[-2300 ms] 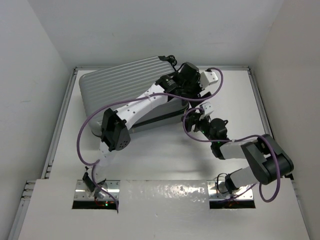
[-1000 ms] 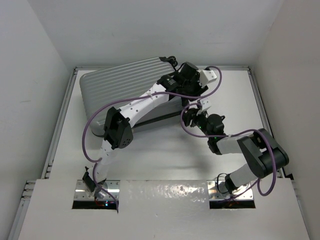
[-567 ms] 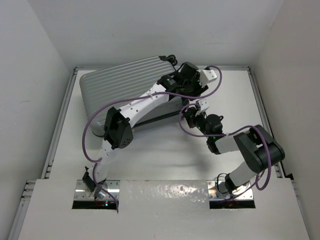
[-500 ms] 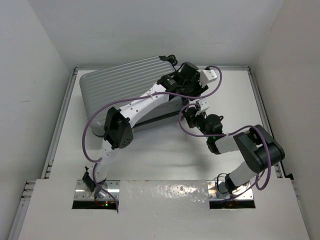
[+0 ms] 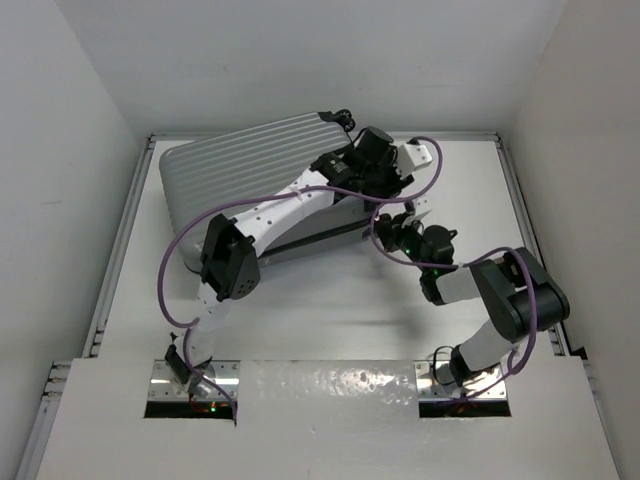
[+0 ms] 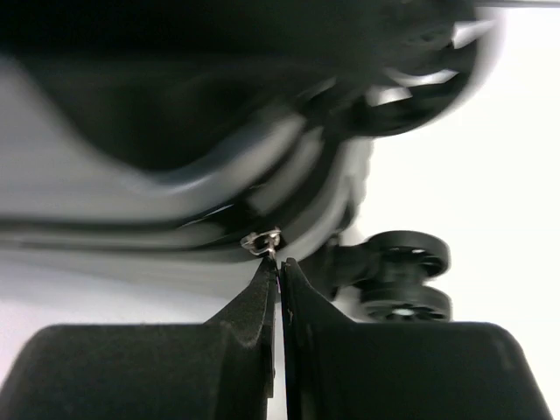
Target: Pack the luggage
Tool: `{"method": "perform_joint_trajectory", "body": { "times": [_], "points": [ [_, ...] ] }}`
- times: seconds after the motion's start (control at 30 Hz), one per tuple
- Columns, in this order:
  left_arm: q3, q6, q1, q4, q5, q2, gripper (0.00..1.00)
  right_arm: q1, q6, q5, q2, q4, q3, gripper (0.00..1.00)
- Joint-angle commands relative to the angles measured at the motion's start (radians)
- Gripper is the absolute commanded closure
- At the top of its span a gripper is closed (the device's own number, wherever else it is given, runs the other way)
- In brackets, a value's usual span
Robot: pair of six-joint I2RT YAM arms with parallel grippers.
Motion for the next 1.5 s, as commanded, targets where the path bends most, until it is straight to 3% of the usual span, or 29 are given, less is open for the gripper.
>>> {"method": "perform_joint_trajectory", "body": {
  "times": [0.0,0.2,0.4,0.53,0.63,1.0,1.33,1.47],
  "points": [
    [-0.065,0.046,-0.018,-0.006,0.063,-0.19,1.0,-0.114,0.137,-0.008,-0.005,0.145,0.028,1.0],
    [-0.19,0.126,-0.003,-0.065,0.184,-0.29,1.0,-0.133,0.104,-0.155,0.011,0.083,0.062,1.0],
    [-0.366,0.224,-0.003,-0.122,0.352,-0.412,1.0,-0.132,0.21,-0.287,0.06,0.237,0.019,1.0],
    [-0.421,0.2,-0.004,-0.138,0.363,-0.419,1.0,-0.11,0.211,-0.3,0.057,0.261,-0.027,1.0],
    [-0.414,0.181,-0.004,-0.15,0.385,-0.413,1.0,-0.108,0.24,-0.281,0.058,0.291,-0.049,1.0],
    [-0.411,0.371,-0.004,-0.306,0.544,-0.469,1.0,-0.061,0.227,-0.32,0.014,0.254,-0.041,1.0],
    [-0.386,0.491,-0.001,-0.444,0.577,-0.497,1.0,-0.088,0.224,-0.353,-0.017,0.232,-0.038,1.0],
    [-0.404,0.546,-0.003,-0.489,0.576,-0.514,1.0,-0.092,0.149,-0.398,-0.051,0.092,0.006,1.0]
  ]
}}
